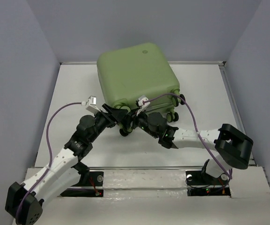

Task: Pack the luggage

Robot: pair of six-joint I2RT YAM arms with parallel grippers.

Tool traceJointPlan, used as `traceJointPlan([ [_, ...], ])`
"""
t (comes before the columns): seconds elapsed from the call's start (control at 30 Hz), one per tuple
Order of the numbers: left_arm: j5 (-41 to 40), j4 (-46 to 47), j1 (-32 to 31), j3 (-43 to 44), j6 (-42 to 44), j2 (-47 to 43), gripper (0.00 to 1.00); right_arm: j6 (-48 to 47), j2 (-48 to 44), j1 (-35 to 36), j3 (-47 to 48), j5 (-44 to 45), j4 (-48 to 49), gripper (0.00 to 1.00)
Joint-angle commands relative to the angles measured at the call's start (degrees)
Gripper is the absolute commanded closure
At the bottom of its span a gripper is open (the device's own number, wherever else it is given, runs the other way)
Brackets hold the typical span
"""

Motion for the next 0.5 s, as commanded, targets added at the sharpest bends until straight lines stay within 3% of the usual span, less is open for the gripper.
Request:
traceJointPlan([
  [0.0,-11.74,-11.93,-0.69,2.50,10.27,-11.07,0.29,-0.13,-3.65,-1.54,1.28,7.11,5.64,0.93],
  [0.1,-16.86,-15.39,-0.60,-1.79,10.18,-19.94,0.32,-0.39,-3.74,-1.54,2.07,6.59,4.67,0.93],
  [0.2,-17.22,-14.36,-0.69,-7.15,9.74,-24.45,0.43,-0.31,-3.57,-1.54,2.95,5.62,3.62,0.93],
  [0.27,-15.46,-12.08,-0.69,-9.63,10.00,-22.53,0.52,-0.22,-3.57,-1.54,3.22,4.92,3.35,0.93],
  [0.47,-16.07,-1.44,-1.83,-11.14,14.91,-8.39,0.55,-0.57,-4.18,-1.54,3.75,4.03,1.42,0.93],
])
